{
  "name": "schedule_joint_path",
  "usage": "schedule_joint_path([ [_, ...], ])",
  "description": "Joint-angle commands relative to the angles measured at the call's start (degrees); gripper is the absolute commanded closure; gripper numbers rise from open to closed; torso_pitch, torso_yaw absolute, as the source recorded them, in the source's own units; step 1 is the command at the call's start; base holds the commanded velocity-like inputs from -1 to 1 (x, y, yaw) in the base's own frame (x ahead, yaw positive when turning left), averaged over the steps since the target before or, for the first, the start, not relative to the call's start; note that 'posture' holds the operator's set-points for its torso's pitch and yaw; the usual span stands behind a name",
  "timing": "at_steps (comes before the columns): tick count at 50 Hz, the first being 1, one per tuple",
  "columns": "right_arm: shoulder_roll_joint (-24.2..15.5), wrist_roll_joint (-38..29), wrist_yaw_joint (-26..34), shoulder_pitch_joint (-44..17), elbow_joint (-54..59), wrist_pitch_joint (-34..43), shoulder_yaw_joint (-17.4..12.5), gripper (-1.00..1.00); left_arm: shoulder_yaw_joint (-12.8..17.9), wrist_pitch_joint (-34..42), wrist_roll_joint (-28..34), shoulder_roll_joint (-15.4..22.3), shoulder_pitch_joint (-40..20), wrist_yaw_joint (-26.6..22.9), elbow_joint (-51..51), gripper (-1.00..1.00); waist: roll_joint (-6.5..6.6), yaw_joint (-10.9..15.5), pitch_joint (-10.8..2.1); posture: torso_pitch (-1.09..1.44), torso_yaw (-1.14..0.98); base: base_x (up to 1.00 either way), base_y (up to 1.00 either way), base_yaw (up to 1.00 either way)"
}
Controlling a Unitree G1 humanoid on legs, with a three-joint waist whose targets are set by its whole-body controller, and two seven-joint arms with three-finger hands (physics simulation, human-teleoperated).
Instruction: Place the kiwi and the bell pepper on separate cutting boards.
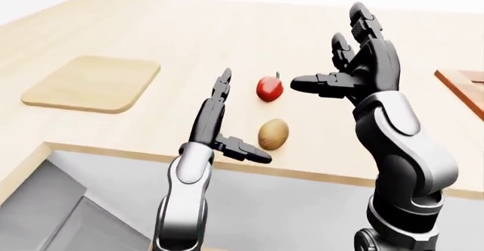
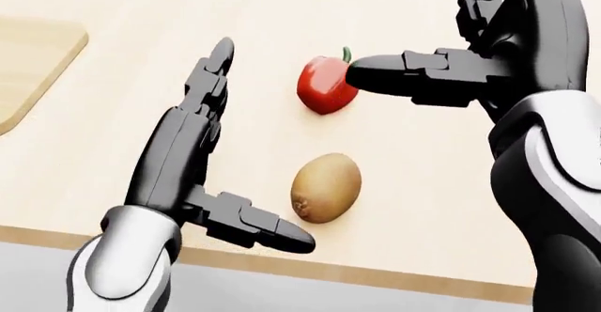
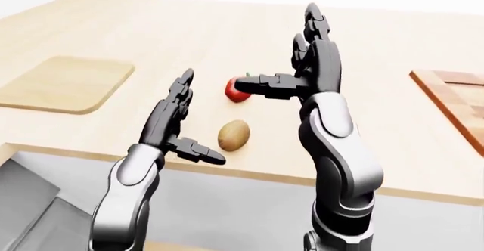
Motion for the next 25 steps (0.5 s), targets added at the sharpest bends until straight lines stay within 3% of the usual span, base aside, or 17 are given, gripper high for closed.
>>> schedule_joint_path([
  [1, -0.4, 0.0, -0.2, -1.9, -1.1, -2.1, -0.3, -1.00, -0.6, -2.4, 0.5, -0.8, -1.7, 0.2, -1.5, -1.00, -0.17, 0.0, -1.40, 0.00, 0.00, 0.00, 0.00, 0.00],
  [13, -0.9, 1.1, -1.4, -3.0, -0.2, -2.6, -0.8, -1.00, -3.0, -3.5, 0.9, -3.6, -2.0, -0.1, 1.1, -1.00, -0.55, 0.1, -1.17, 0.00, 0.00, 0.00, 0.00, 0.00],
  [14, -0.9, 1.1, -1.4, -2.8, 0.0, -3.0, -0.7, -1.00, -3.1, -4.0, 0.9, -3.7, -1.8, -0.1, 1.7, -0.87, -0.57, 0.1, -1.16, 0.00, 0.00, 0.00, 0.00, 0.00],
  [17, -1.0, 1.4, -1.5, -2.7, 0.1, -3.1, -0.7, -1.00, -3.3, -4.4, 1.0, -4.0, -1.5, -0.2, 2.1, -0.77, -0.63, 0.1, -1.10, 0.00, 0.00, 0.00, 0.00, 0.00],
  [20, -0.8, 1.3, -1.4, -2.1, -0.1, -3.4, -0.4, -1.00, -3.9, -5.2, 1.5, -4.0, -0.9, -0.4, 3.0, -0.54, -0.69, 0.1, -1.05, 0.00, 0.00, 0.00, 0.00, 0.00],
  [25, -0.8, 1.1, -1.2, -2.1, 0.0, -3.3, -0.4, -1.00, -4.4, -6.1, 2.1, -4.4, -0.8, -0.5, 4.4, -0.38, -0.74, 0.1, -1.00, 0.00, 0.00, 0.00, 0.00, 0.00],
])
